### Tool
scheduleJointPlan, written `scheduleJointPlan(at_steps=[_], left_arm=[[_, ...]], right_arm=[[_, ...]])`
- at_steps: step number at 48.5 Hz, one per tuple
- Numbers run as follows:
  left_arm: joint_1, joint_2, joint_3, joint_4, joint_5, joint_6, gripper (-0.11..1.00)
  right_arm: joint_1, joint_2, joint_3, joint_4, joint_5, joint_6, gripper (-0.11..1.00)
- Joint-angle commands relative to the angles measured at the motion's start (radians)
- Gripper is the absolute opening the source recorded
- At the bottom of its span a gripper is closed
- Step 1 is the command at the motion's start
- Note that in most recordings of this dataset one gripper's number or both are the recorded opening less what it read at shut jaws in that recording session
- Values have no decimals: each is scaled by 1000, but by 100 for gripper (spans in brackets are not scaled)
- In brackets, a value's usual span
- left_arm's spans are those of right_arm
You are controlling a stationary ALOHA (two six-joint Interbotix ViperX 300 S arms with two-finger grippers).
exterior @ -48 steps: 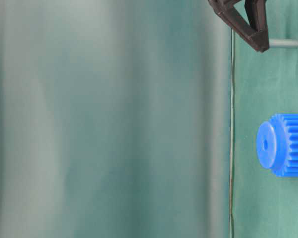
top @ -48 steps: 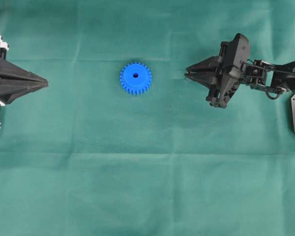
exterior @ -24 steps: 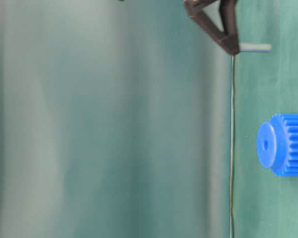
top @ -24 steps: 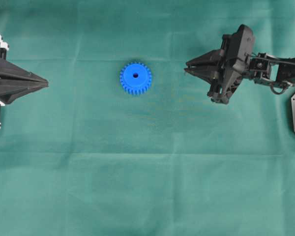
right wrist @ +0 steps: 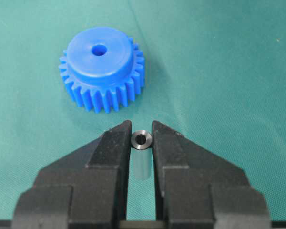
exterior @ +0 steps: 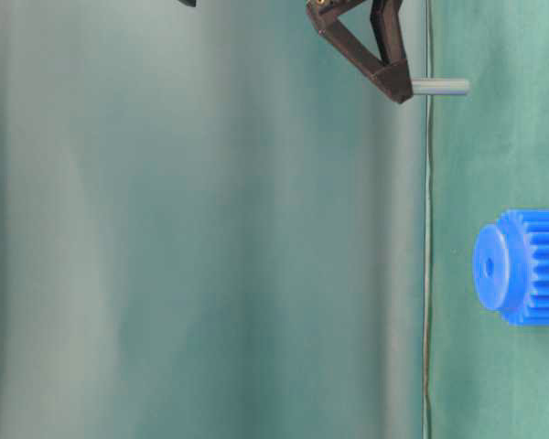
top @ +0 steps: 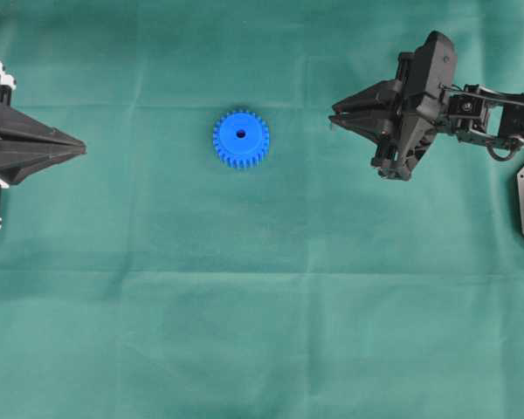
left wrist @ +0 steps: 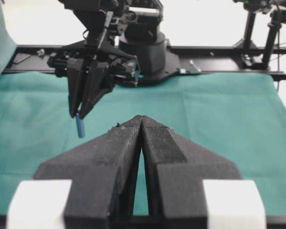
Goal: Insert the shaft placed at a random location into the center hole of the medium gear at another random location.
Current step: 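Lift the shaft with the right gripper and carry it left toward the gear, then position the held shaft over the blue gear's center hole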
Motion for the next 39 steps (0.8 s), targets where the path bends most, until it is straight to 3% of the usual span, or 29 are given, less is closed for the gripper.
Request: scheduleJointPlan(at_steps=[1, 13, 39], left_arm=[[0, 8, -18, 2, -5, -2, 0], [2, 8, -18, 2, -5, -2, 0], [2, 9, -15, 2, 2, 2, 0]], right_arm=[[-3, -17, -23, 0, 3, -17, 13], [2, 31, -75, 0, -5, -15, 13], [49, 252, -337, -11, 28, -17, 13]])
